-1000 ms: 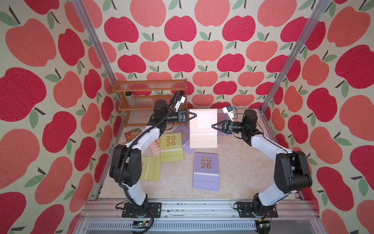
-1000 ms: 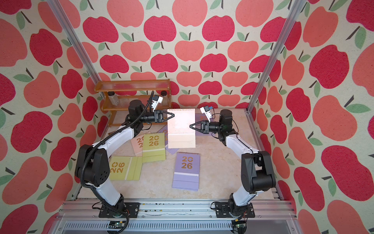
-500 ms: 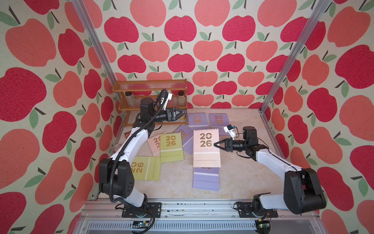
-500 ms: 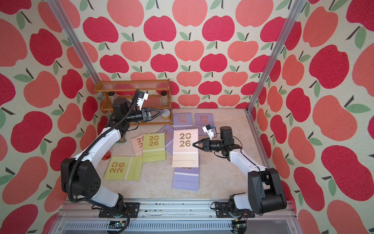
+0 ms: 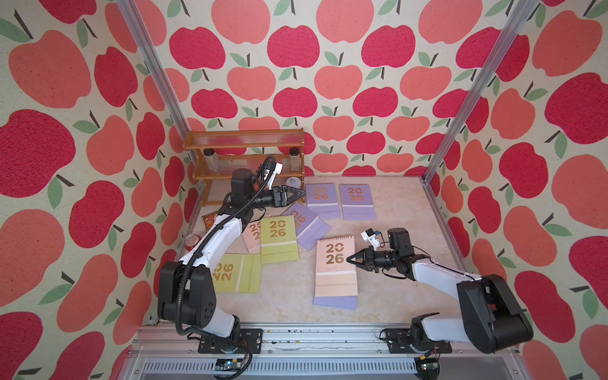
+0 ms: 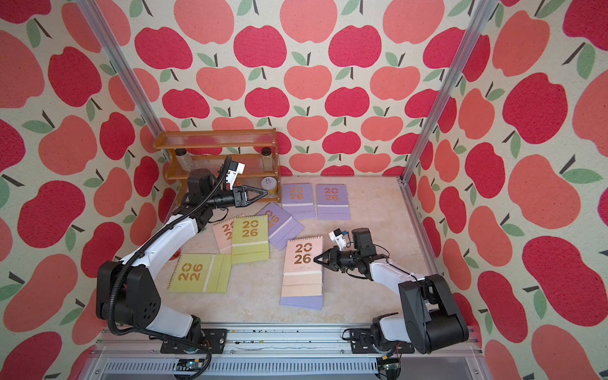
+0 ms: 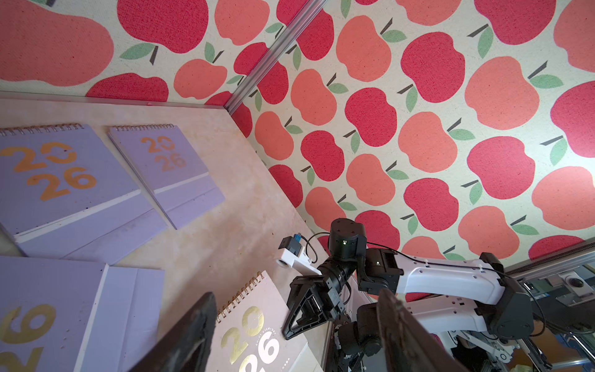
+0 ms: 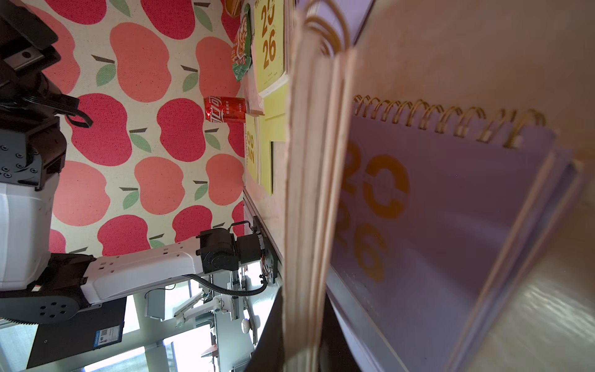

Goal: Stack the calendars
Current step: Place the calendar at the calendar.

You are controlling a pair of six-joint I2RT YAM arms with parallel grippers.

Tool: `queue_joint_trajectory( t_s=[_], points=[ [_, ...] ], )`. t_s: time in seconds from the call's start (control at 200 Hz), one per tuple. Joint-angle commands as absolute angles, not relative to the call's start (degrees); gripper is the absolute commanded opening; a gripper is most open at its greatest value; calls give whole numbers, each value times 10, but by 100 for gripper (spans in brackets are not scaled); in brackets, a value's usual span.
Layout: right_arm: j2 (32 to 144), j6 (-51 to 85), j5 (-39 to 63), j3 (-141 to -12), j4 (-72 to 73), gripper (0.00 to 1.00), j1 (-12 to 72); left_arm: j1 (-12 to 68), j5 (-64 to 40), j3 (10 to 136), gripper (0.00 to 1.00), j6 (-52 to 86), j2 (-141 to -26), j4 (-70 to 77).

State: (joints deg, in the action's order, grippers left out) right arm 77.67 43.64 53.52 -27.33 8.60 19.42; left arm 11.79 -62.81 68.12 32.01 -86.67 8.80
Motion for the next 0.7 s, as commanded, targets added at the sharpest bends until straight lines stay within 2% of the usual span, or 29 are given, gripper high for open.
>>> queue_joint_trajectory(
  t_s=[0.0,0.695],
  points=[
    [783,459,536,-267,147,0,199,123,-625,674,77,322,-869,105],
    [774,474,536,-224,170,0,208,136,-626,687,77,329,-899,116]
  ],
)
